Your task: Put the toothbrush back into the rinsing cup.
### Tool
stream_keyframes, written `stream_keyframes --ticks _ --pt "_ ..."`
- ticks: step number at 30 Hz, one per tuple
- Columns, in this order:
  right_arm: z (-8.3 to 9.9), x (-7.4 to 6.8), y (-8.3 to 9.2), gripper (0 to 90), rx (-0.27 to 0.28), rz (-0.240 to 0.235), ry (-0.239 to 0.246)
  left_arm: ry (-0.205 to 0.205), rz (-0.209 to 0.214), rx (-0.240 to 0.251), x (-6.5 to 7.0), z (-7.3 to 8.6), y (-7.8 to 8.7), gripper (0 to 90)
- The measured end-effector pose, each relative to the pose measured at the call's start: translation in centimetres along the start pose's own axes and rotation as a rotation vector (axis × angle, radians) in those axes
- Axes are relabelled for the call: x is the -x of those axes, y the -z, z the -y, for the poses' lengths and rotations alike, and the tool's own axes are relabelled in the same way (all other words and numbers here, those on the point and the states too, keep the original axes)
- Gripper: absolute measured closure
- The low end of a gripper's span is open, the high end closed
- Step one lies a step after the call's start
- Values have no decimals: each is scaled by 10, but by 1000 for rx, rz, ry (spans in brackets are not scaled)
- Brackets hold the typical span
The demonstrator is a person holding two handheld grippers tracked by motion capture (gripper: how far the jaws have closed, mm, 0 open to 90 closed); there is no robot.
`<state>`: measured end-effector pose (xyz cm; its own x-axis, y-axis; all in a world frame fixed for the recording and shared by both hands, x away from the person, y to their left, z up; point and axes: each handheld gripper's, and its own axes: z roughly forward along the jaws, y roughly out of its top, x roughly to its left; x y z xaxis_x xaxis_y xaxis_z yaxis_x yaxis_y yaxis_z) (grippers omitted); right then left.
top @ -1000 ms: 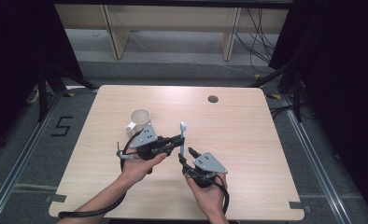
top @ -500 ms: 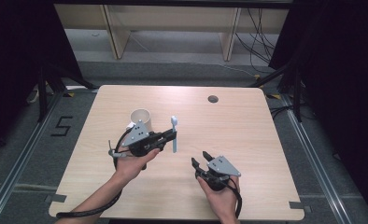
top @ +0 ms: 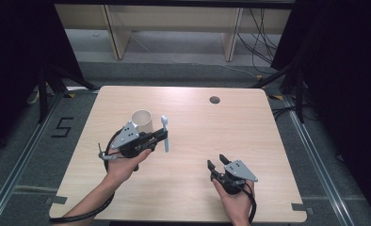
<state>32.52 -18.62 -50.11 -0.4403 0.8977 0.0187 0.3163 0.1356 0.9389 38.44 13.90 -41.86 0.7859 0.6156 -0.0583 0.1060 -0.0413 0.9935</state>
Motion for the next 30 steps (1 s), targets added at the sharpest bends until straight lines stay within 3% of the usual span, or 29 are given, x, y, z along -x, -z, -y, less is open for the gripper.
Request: stream_keyframes --ticks 7,9,10,19,21,22,30 --pt "3 7 -1 483 12 -1 -20 -7 -25 14 -7 -3 12 838" --pt "4 8 -1 483 11 -3 -18 -3 -28 21 -8 -3 14 838" --pt "5 9 0 483 9 22 1 -3 -31 20 -8 -4 16 838" --pt "7 10 0 483 14 2 -18 4 -49 24 -13 -2 27 838" --pt "7 12 1 484 14 19 -10 -2 -52 20 -14 -3 30 838" --pt "7 9 1 484 6 14 -47 -3 -54 20 -15 -3 31 838" --pt "8 13 3 484 10 22 -27 4 -72 34 -21 -4 38 838"
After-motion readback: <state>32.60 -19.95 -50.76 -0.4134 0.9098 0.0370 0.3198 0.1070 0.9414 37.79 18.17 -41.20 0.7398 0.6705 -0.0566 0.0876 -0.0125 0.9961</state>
